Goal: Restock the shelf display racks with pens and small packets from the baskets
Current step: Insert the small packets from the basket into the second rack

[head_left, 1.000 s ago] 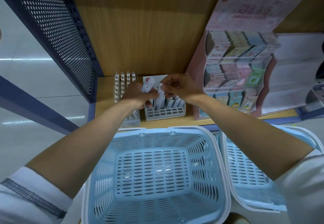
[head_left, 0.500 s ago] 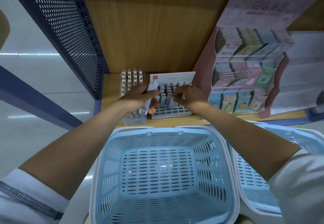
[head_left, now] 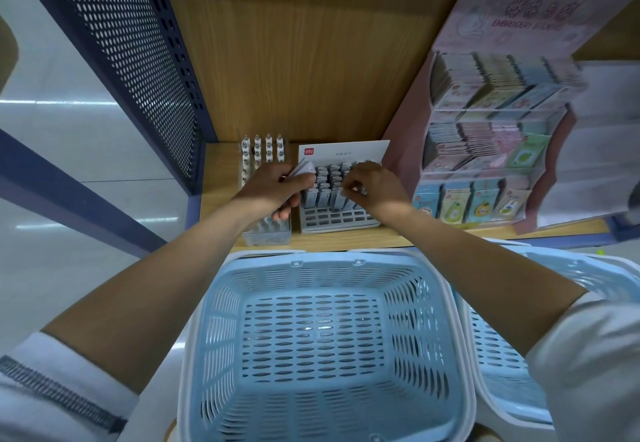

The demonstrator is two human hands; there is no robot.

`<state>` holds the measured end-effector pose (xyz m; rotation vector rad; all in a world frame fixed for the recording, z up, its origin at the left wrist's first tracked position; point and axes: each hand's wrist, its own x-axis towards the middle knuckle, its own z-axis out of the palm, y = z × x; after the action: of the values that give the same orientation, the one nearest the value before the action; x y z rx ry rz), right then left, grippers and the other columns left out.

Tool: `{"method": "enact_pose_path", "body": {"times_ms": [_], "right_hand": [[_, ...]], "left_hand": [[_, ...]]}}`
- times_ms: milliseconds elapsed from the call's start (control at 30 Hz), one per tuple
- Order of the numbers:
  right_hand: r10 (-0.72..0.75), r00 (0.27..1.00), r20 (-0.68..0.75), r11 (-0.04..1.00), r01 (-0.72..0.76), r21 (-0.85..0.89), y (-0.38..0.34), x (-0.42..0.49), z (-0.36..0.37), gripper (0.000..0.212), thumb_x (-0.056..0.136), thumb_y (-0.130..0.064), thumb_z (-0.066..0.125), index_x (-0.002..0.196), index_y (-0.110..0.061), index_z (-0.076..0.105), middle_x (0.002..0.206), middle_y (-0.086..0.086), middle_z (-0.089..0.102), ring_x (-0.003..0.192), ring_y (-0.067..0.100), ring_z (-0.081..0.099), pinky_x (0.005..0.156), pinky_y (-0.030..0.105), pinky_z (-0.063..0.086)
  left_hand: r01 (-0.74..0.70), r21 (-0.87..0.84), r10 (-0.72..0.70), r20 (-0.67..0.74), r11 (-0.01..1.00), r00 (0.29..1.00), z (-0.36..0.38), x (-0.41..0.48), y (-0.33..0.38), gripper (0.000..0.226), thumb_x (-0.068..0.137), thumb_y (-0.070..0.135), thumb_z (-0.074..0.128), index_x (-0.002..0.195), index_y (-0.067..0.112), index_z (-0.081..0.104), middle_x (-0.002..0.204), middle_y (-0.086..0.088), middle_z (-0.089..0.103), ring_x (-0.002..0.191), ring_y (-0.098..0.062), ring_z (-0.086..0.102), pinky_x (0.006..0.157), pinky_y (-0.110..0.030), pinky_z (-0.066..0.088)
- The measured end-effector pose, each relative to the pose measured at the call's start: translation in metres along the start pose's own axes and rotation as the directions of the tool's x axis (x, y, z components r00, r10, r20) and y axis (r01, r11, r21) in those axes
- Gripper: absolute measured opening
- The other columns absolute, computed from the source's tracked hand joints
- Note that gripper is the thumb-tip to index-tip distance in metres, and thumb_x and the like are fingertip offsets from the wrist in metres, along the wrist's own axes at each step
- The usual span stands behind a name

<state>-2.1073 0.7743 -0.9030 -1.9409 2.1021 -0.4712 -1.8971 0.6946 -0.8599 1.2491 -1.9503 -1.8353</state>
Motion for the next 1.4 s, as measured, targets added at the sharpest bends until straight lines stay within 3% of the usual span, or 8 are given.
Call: {"method": "enact_pose_path", "body": {"times_ms": [100, 333, 600, 733, 900, 1000, 1167, 1400], "right_hand": [[0.025, 1.000, -0.002, 1.000, -0.025, 0.008, -0.0019, 0.0017, -0.0002, 0.012, 0.086, -0.022, 0.068, 0.092, -0.012, 0.070, 0.089, 0.006, 0.066, 0.083, 0.022, 0.059, 0.070, 0.034, 0.049], [-0.021, 0.998, 0.051, 1.000, 0.022, -0.018, 0.0057, -0.0001, -0.0018, 0.012, 0.086, -0.023, 0.069, 0.091, -0.012, 0.069, 0.091, 0.005, 0.066, 0.083, 0.022, 0.058, 0.068, 0.036, 0.050], [-0.002, 1.000, -0.024, 1.000, 0.002, 0.024, 0.0020, 0.0003, 0.0031, 0.012, 0.086, -0.021, 0.069, 0.090, -0.010, 0.071, 0.087, 0.008, 0.066, 0.080, 0.024, 0.059, 0.066, 0.036, 0.049], [0.006, 1.000, -0.002, 1.000, -0.005, 0.022, 0.0042, -0.0012, -0.0013, 0.011, 0.086, -0.021, 0.069, 0.091, -0.011, 0.070, 0.088, 0.007, 0.066, 0.080, 0.021, 0.059, 0.067, 0.036, 0.051], [0.043, 0.999, 0.022, 0.999, -0.044, 0.025, 0.0028, -0.0016, -0.0027, 0.011, 0.086, -0.024, 0.069, 0.092, -0.015, 0.071, 0.088, 0.004, 0.069, 0.078, 0.018, 0.061, 0.069, 0.034, 0.053], [0.058, 0.997, 0.058, 0.998, -0.059, 0.028, -0.0011, -0.0005, -0.0017, 0.014, 0.087, -0.027, 0.067, 0.096, -0.017, 0.071, 0.088, 0.002, 0.071, 0.076, 0.014, 0.062, 0.069, 0.027, 0.050], [0.061, 0.998, 0.029, 0.998, -0.061, 0.006, 0.0035, -0.0031, -0.0025, 0.012, 0.087, -0.024, 0.067, 0.094, -0.015, 0.069, 0.085, 0.004, 0.071, 0.075, 0.020, 0.065, 0.068, 0.034, 0.054], [-0.016, 1.000, 0.024, 0.995, 0.019, -0.097, -0.0010, 0.0008, -0.0017, 0.011, 0.087, -0.022, 0.068, 0.092, -0.013, 0.071, 0.092, 0.006, 0.066, 0.087, 0.022, 0.059, 0.066, 0.030, 0.047]], "left_hand": [[-0.018, 0.036, 0.019, -0.008, 0.999, 1.000, -0.0001, 0.0000, -0.0003, 0.032, 0.097, 0.032, 0.057, 0.087, 0.003, 0.056, 0.046, 0.002, 0.051, 0.035, -0.011, 0.042, 0.039, -0.022, 0.035], [-0.023, 0.023, 0.023, 0.010, 0.999, 1.000, -0.0009, -0.0001, 0.0007, 0.029, 0.097, 0.030, 0.057, 0.083, 0.004, 0.055, 0.047, 0.001, 0.051, 0.036, -0.012, 0.042, 0.040, -0.023, 0.034], [-0.020, -0.011, 0.020, 0.050, 1.000, 0.999, -0.0026, -0.0023, 0.0019, 0.026, 0.096, 0.026, 0.059, 0.077, 0.009, 0.052, 0.045, 0.004, 0.052, 0.037, -0.010, 0.042, 0.043, -0.026, 0.033], [-0.006, -0.027, 0.007, 0.052, 1.000, 0.999, -0.0032, -0.0027, 0.0019, 0.022, 0.096, 0.025, 0.060, 0.083, 0.008, 0.055, 0.048, 0.005, 0.055, 0.038, -0.009, 0.044, 0.041, -0.023, 0.033], [0.019, -0.049, -0.016, 0.064, 0.999, 0.998, -0.0048, -0.0011, -0.0010, 0.022, 0.096, 0.020, 0.059, 0.105, 0.000, 0.060, 0.065, -0.001, 0.063, 0.043, -0.012, 0.048, 0.037, -0.021, 0.032], [0.013, -0.033, -0.011, 0.057, 0.999, 0.998, -0.0052, -0.0017, -0.0011, 0.018, 0.096, 0.019, 0.059, 0.103, 0.002, 0.060, 0.067, -0.002, 0.064, 0.043, -0.011, 0.049, 0.039, -0.022, 0.033], [0.004, -0.028, -0.003, 0.049, 1.000, 0.999, -0.0053, -0.0012, -0.0027, 0.012, 0.096, 0.018, 0.059, 0.098, 0.007, 0.060, 0.071, -0.005, 0.065, 0.043, -0.010, 0.050, 0.039, -0.021, 0.034], [0.004, -0.039, -0.002, 0.048, 0.999, 0.999, -0.0048, 0.0004, -0.0031, 0.007, 0.095, 0.016, 0.060, 0.096, 0.009, 0.060, 0.070, -0.005, 0.066, 0.042, -0.010, 0.050, 0.038, -0.021, 0.033]]}}
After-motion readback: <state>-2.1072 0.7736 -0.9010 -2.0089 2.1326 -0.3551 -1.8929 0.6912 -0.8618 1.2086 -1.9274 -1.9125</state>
